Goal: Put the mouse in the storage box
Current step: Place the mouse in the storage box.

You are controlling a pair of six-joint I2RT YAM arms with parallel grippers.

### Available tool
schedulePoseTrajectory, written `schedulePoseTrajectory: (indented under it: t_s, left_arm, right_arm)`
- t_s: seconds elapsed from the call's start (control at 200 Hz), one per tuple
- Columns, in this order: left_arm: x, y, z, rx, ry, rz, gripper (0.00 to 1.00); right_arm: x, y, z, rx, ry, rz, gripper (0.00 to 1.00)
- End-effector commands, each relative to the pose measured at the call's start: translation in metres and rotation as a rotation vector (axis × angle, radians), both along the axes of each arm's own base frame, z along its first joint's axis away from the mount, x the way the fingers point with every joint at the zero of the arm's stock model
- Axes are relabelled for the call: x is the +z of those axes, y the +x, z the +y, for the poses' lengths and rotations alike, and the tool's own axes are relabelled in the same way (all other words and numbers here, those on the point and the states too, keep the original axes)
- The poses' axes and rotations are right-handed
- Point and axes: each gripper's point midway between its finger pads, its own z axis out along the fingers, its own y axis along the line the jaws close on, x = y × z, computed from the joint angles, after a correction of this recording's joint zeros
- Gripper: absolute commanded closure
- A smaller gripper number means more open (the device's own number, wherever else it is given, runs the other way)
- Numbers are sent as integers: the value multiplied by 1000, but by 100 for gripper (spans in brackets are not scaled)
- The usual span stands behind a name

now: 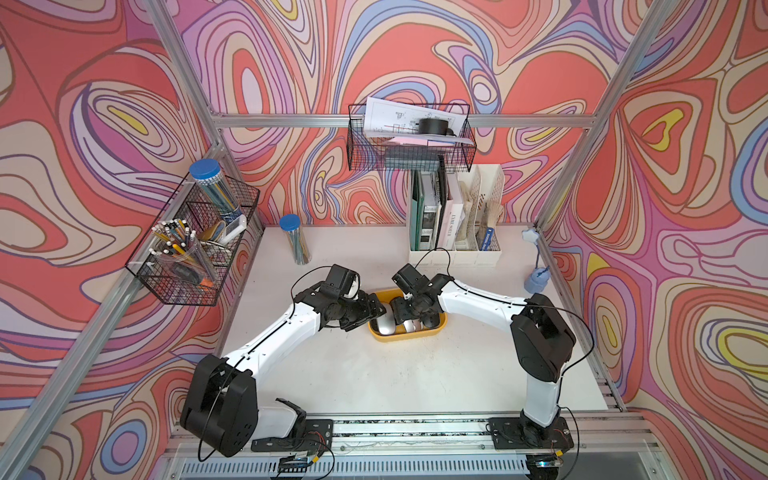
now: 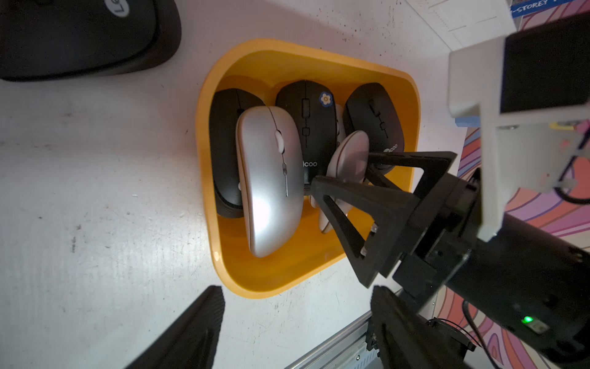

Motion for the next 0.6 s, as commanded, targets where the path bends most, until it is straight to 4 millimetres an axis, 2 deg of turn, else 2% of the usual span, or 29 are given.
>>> schedulePoseTrajectory:
  t_s: [0.0,0.28,0.416,0.426,0.446,0.596]
  left_arm:
    - [11,4,11,1,70,-33,20]
    - [27,22,38,6,222,-55,17]
    - [36,43,56,-2,327,-86,16]
    - [37,45,57,-5,335,-86,15]
    - [37,49,60,-14,350,-90,15]
    - [42,79,66,-151,481,-194,15]
  right_arm:
    - [19,-4,0,3,15,-31,30]
    - [42,-3,2,19,52,-73,27]
    - [49,-5,1,28,59,-88,26]
    - [58,-5,0,26,74,-104,26]
    - [63,-5,0,28,82,-113,26]
    - [76,-9,-1,42,105,-135,25]
